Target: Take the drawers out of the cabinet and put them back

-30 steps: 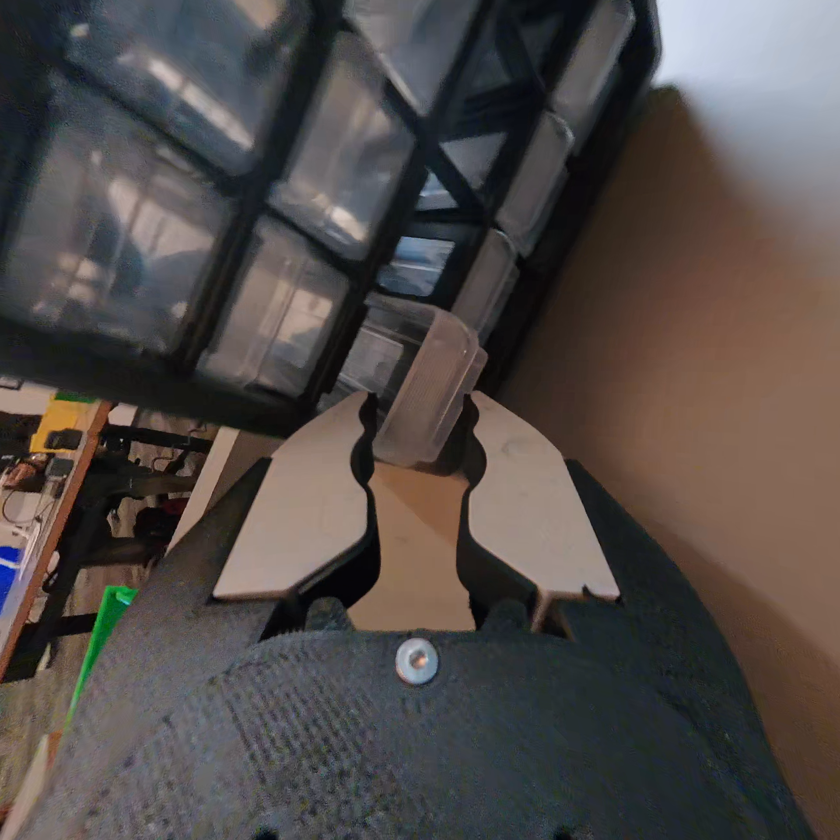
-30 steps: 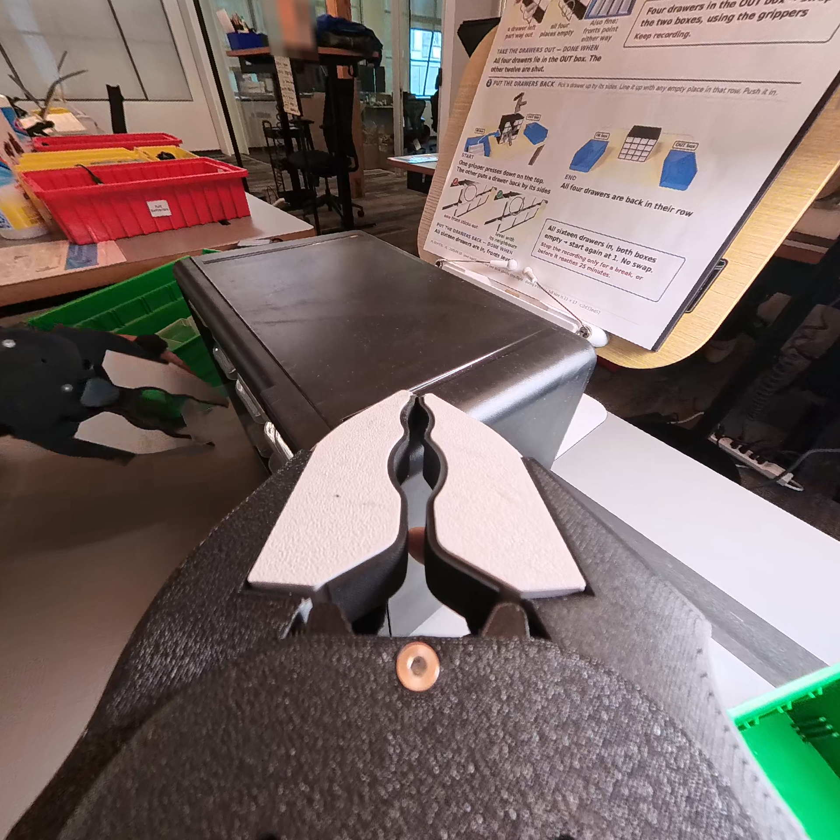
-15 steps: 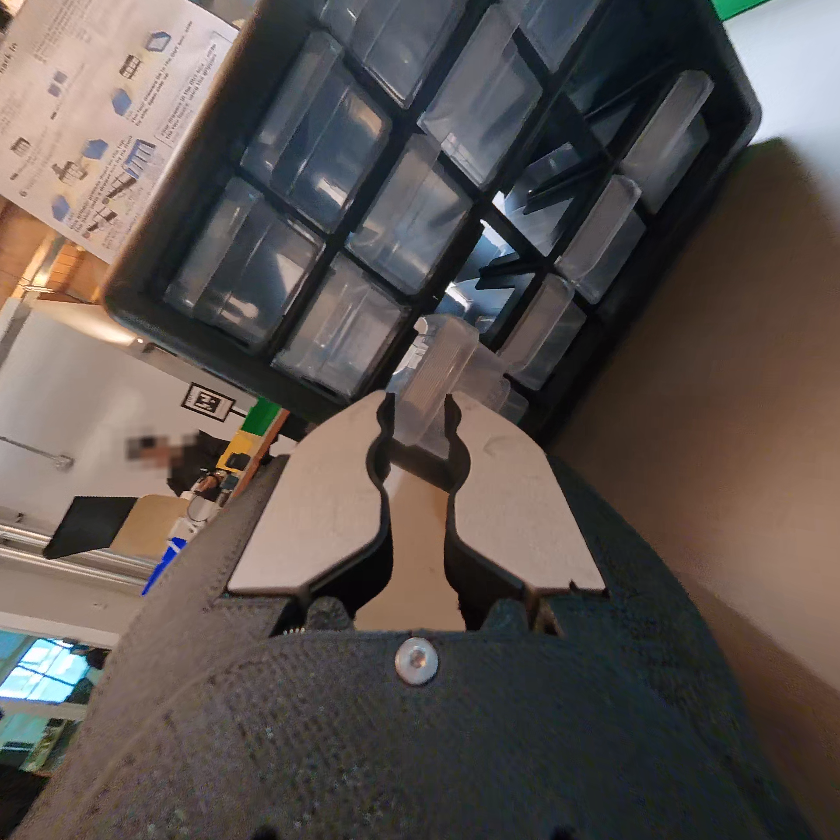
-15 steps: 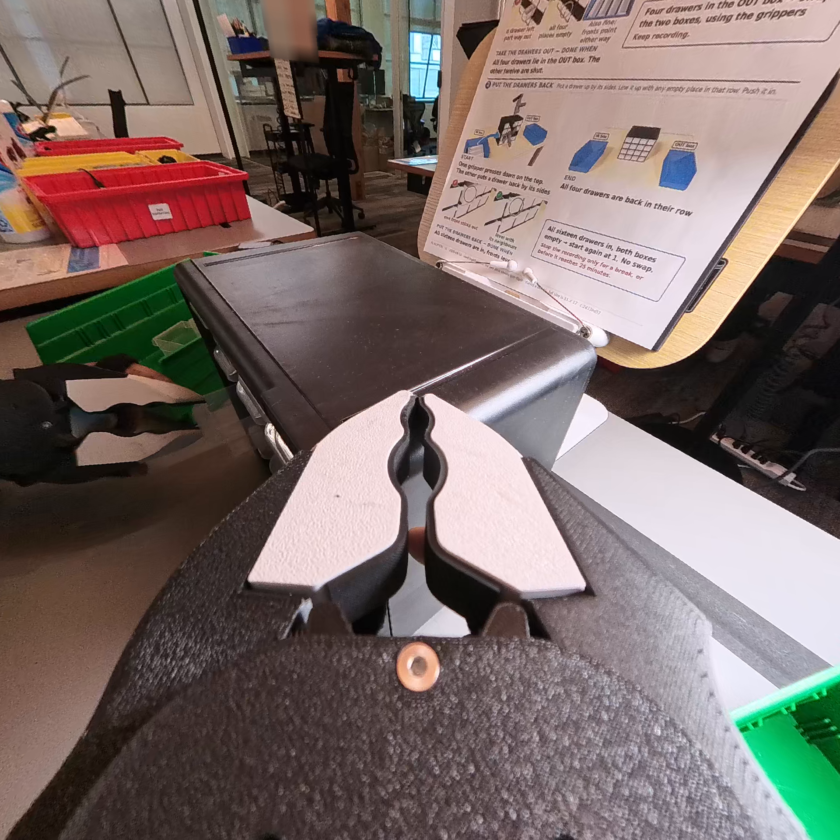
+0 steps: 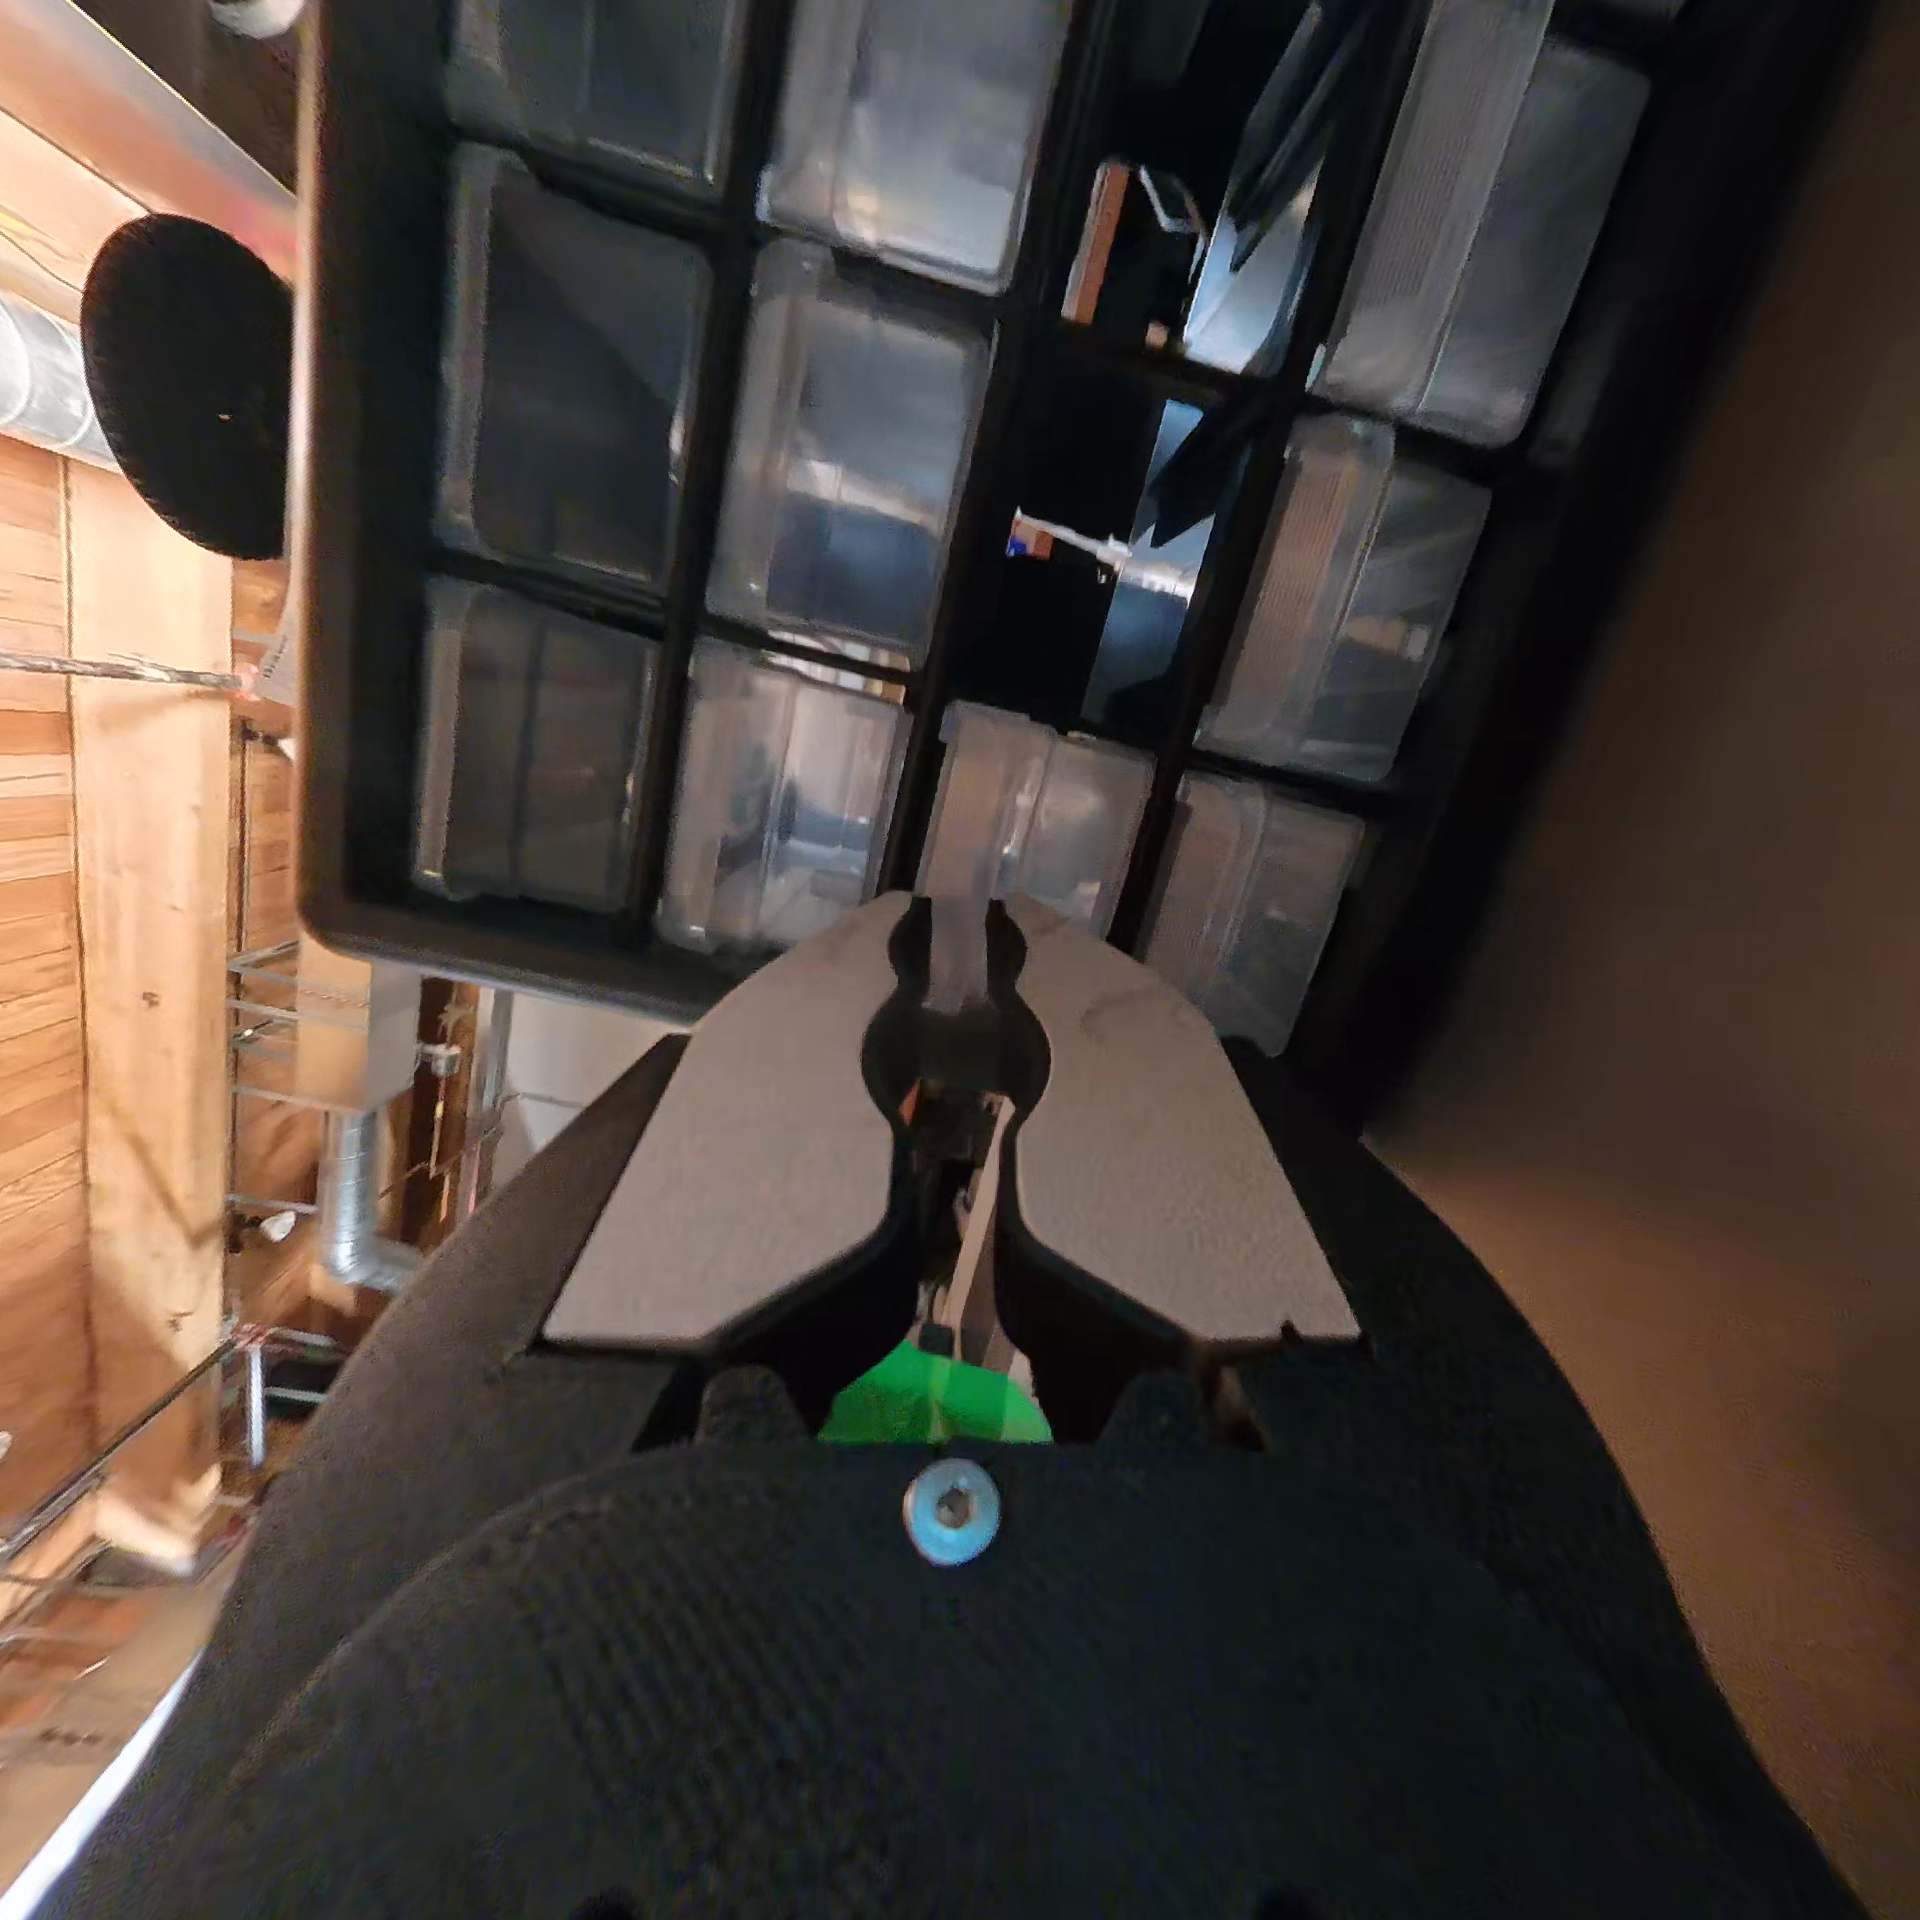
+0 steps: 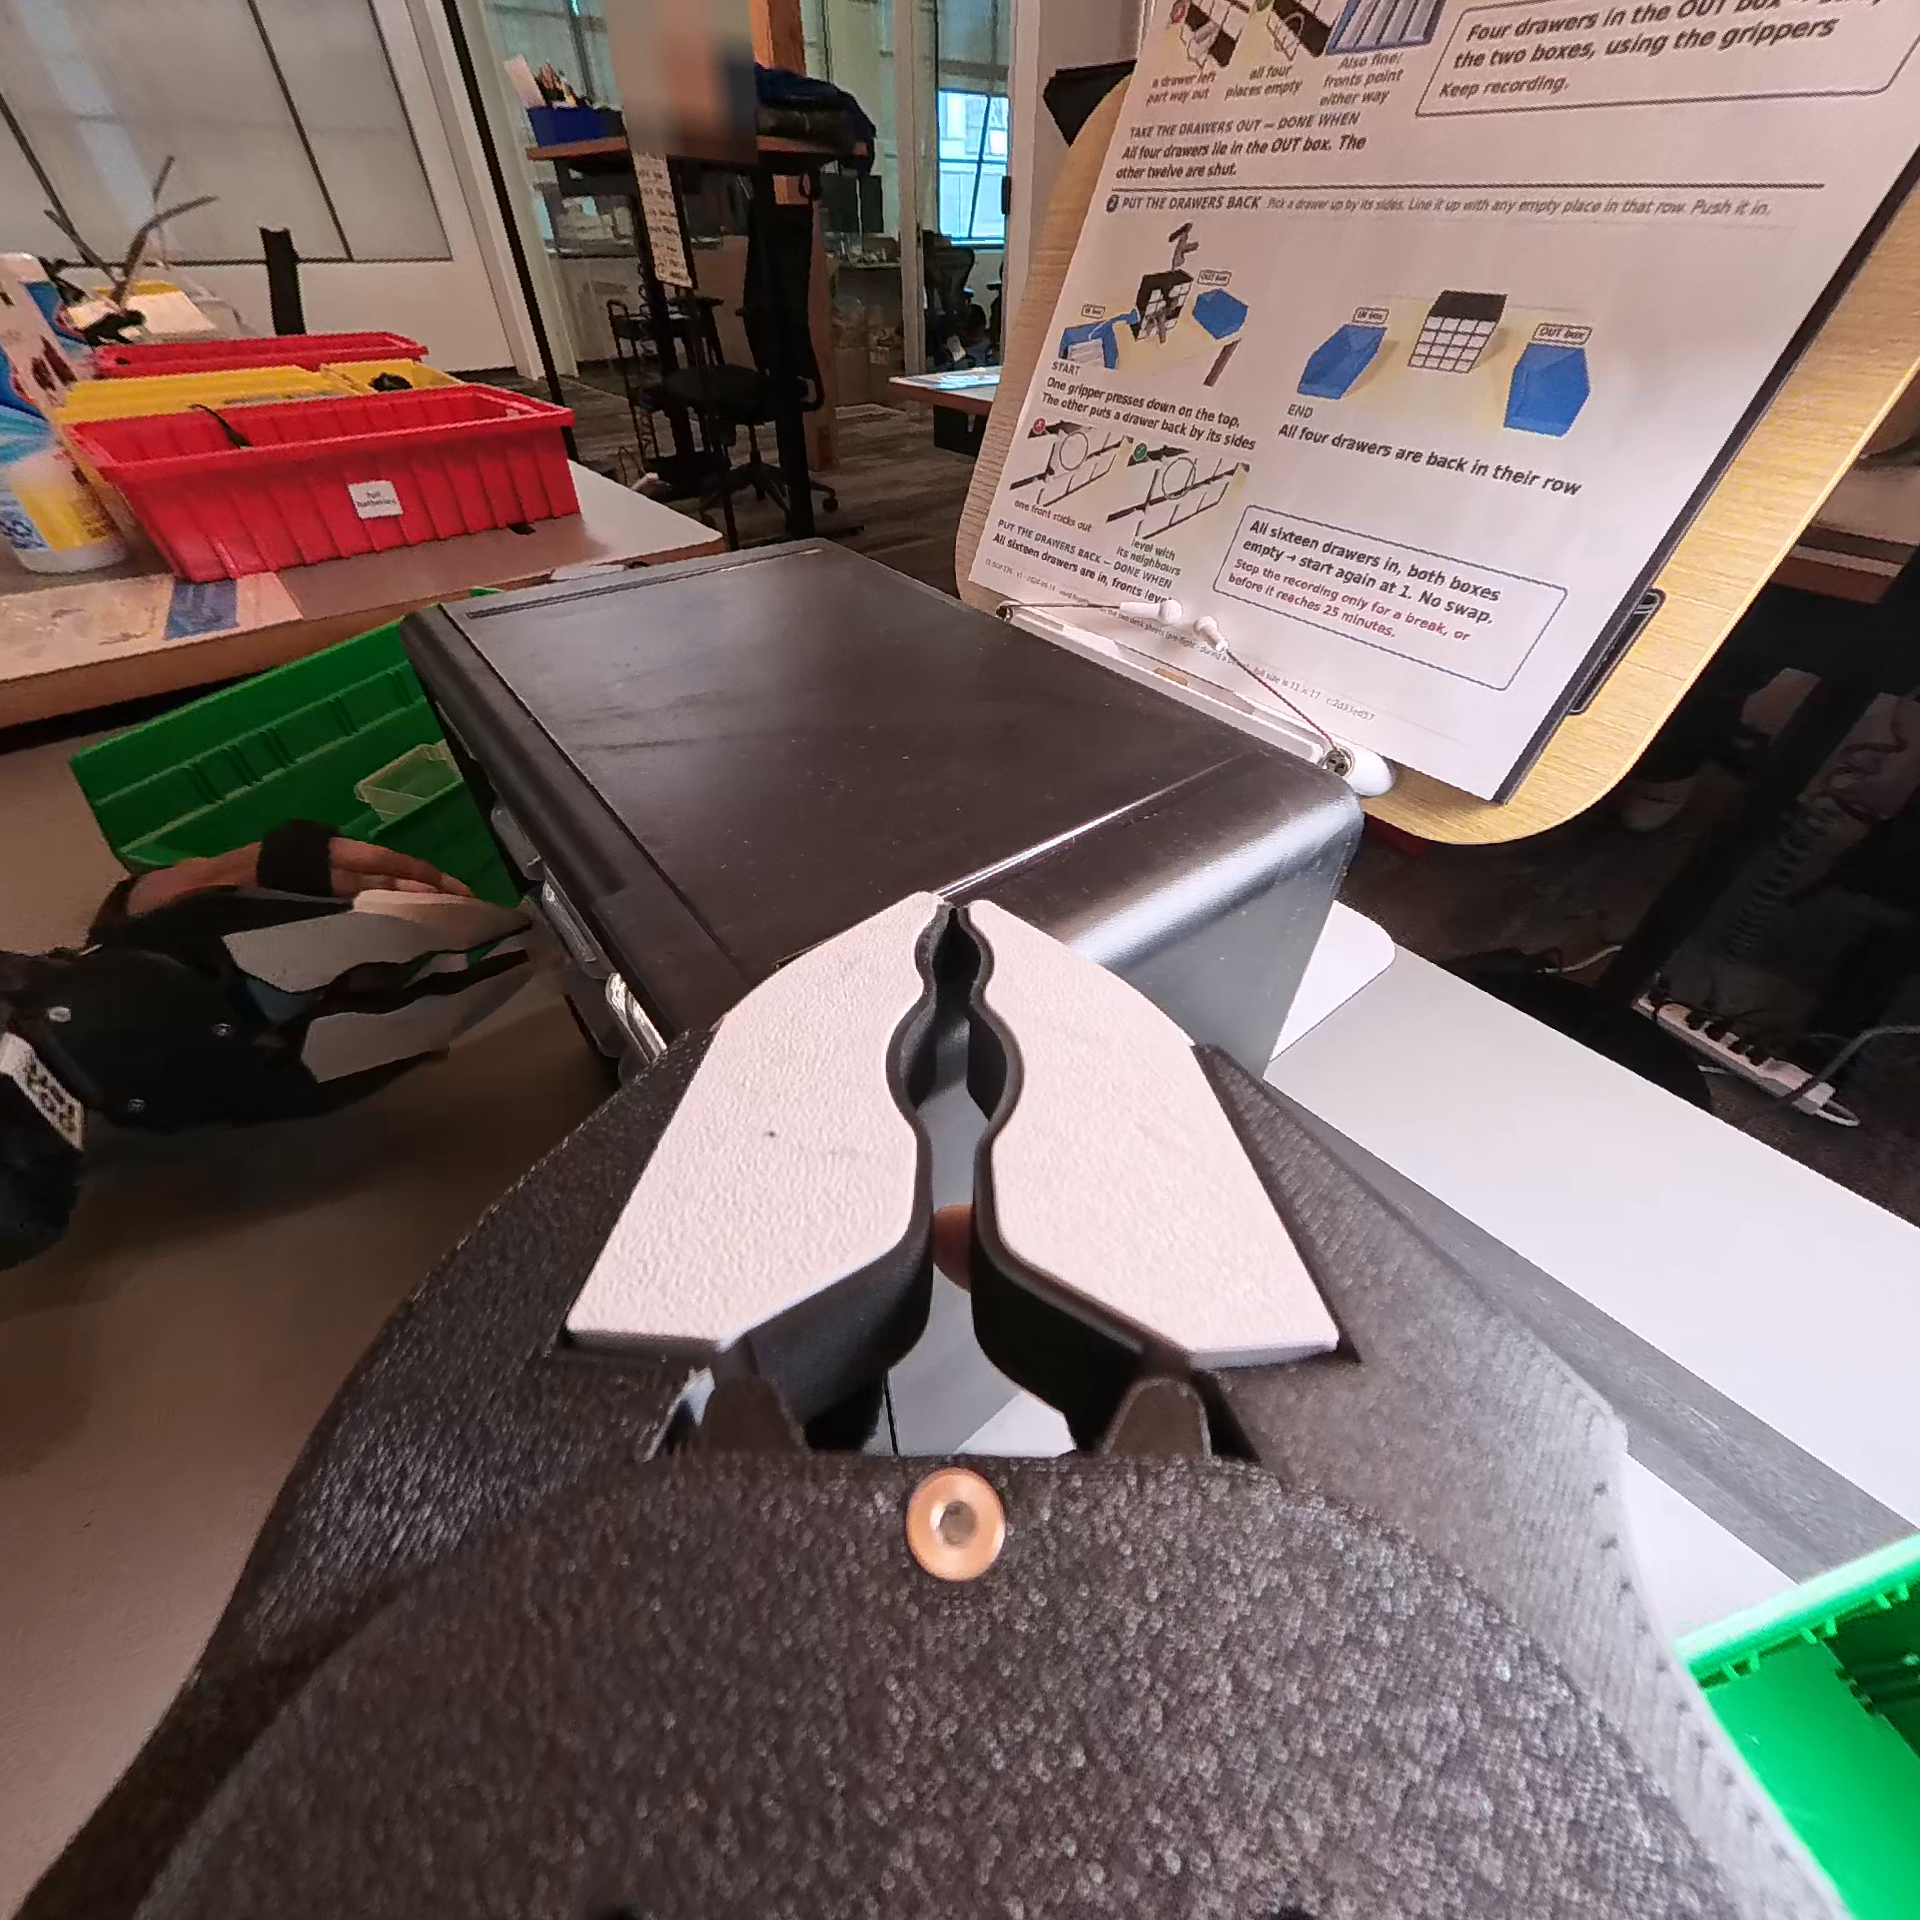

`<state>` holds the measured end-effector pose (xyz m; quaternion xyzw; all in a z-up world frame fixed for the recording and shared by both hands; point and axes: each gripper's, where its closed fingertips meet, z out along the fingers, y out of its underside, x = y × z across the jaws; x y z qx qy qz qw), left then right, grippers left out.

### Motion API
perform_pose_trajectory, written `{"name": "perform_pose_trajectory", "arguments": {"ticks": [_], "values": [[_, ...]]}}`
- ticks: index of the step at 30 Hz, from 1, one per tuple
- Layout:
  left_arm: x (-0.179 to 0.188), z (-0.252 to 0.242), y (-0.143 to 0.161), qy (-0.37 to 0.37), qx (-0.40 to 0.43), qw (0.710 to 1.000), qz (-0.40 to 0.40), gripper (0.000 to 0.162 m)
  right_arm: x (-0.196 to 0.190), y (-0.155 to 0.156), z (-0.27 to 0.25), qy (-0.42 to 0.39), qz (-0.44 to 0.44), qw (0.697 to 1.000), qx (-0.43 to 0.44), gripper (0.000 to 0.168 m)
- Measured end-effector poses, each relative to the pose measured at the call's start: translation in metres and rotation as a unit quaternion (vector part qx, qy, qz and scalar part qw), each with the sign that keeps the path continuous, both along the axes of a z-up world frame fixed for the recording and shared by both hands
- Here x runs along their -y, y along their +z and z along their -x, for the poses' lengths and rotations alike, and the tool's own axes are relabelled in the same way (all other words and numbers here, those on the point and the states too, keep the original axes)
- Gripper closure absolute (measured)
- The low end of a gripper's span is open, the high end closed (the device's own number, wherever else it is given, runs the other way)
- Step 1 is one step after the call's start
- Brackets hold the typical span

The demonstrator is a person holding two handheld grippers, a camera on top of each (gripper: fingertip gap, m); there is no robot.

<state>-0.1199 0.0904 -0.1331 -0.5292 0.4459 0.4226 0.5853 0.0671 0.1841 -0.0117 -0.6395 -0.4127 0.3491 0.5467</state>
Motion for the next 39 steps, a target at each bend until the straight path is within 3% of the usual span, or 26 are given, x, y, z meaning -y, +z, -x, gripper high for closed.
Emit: {"name": "perform_pose_trajectory", "arguments": {"ticks": [9,11,14,16,18,22,28,39], "values": [[-0.009,0.004,0.0,0.033,0.012,0.999,0.039,0.152,0.0,0.0,0.0,0.0,0.0,1.0,-0.002,0.168],[-0.002,0.001,0.002,0.014,0.057,0.996,0.063,0.149,0.0,0.0,0.0,0.0,0.001,1.0,-0.002,0.168],[0.014,0.002,0.007,-0.02,0.195,0.973,0.125,0.132,0.0,0.0,0.0,0.001,0.001,1.0,-0.004,0.168],[0.027,0.006,0.02,-0.059,0.281,0.946,0.15,0.138,-0.001,0.0,0.001,0.003,0.004,1.0,-0.007,0.168],[0.032,0.023,0.034,-0.062,0.315,0.935,0.153,0.14,-0.001,0.0,0.001,0.004,0.006,1.0,-0.01,0.168],[0.033,0.039,0.034,-0.058,0.286,0.94,0.178,0.142,-0.001,0.0,0.001,0.003,0.008,1.0,-0.012,0.168],[0.033,0.008,0.013,-0.101,0.229,0.944,0.217,0.161,-0.002,0.0,0.0,0.001,0.007,1.0,-0.011,0.168],[-0.002,0.002,-0.007,-0.047,0.207,0.951,0.226,0.162,-0.001,0.0,0.001,0.0,0.003,1.0,-0.007,0.168]]}}
